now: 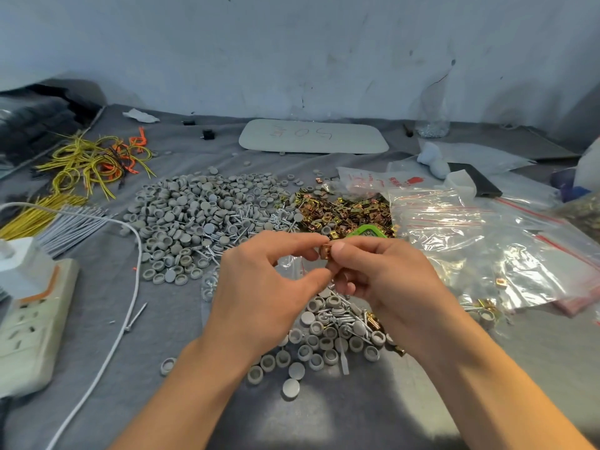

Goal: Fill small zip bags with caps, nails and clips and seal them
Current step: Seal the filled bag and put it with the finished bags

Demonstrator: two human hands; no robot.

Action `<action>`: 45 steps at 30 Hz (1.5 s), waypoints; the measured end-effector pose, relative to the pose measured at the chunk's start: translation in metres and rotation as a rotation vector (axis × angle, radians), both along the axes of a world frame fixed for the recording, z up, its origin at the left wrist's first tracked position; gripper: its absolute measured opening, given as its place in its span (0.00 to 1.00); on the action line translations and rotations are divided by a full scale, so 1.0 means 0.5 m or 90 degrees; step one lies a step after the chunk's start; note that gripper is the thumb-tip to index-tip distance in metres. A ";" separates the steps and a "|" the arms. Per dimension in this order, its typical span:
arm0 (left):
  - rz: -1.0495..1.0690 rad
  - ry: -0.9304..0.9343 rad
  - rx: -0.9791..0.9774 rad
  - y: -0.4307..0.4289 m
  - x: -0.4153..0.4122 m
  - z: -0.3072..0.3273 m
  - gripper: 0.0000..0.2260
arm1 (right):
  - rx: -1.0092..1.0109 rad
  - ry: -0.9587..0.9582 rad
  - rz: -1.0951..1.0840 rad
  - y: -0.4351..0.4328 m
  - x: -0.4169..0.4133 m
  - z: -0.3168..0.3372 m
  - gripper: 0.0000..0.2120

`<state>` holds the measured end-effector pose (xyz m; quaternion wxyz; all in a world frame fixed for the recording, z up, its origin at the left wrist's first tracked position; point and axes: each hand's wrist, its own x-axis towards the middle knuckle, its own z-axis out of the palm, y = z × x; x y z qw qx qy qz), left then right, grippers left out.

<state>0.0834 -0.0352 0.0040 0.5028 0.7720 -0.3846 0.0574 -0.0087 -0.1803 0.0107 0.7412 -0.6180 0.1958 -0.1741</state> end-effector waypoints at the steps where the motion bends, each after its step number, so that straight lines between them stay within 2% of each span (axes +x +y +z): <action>1: -0.006 0.003 -0.007 -0.001 0.000 0.000 0.16 | 0.031 0.020 0.012 -0.003 0.000 0.000 0.09; 6: -0.026 -0.004 0.002 0.002 0.013 -0.008 0.13 | -0.031 0.080 0.035 -0.010 0.001 -0.008 0.10; 10: -0.047 -0.050 0.088 -0.002 0.018 -0.013 0.08 | -0.279 0.132 0.005 -0.016 -0.004 -0.006 0.12; 12: -0.067 -0.042 0.098 -0.003 0.019 -0.014 0.06 | -0.338 0.140 0.003 -0.013 -0.006 -0.006 0.15; 16: -0.079 0.019 0.049 -0.002 0.017 -0.016 0.08 | -0.206 0.100 0.053 -0.003 -0.003 -0.006 0.17; 18: -0.082 0.041 0.019 -0.002 0.017 -0.015 0.07 | -0.181 0.090 0.080 -0.003 -0.004 -0.004 0.16; 25: -0.086 -0.011 0.059 0.010 0.022 -0.005 0.06 | -0.260 0.100 0.116 -0.010 -0.007 -0.003 0.16; 31: -0.078 0.054 0.106 0.011 0.031 -0.010 0.08 | -0.370 0.122 0.096 -0.011 -0.007 -0.016 0.14; 35: -0.091 -0.019 0.162 0.020 0.024 -0.008 0.09 | -0.416 0.133 0.128 -0.022 -0.005 -0.014 0.14; 37: -0.099 -0.064 0.184 0.023 0.025 -0.004 0.12 | -0.409 0.132 0.142 -0.024 -0.005 -0.013 0.15; 40: -0.086 -0.112 0.195 0.016 0.025 -0.003 0.10 | -0.376 0.136 0.115 -0.021 -0.002 -0.018 0.15; 42: -0.063 -0.129 0.188 0.010 0.020 -0.006 0.10 | -0.401 0.137 0.084 -0.017 0.000 -0.021 0.13; 45: -0.036 -0.124 0.176 0.008 0.019 -0.010 0.09 | -0.456 0.107 0.053 -0.012 -0.003 -0.012 0.04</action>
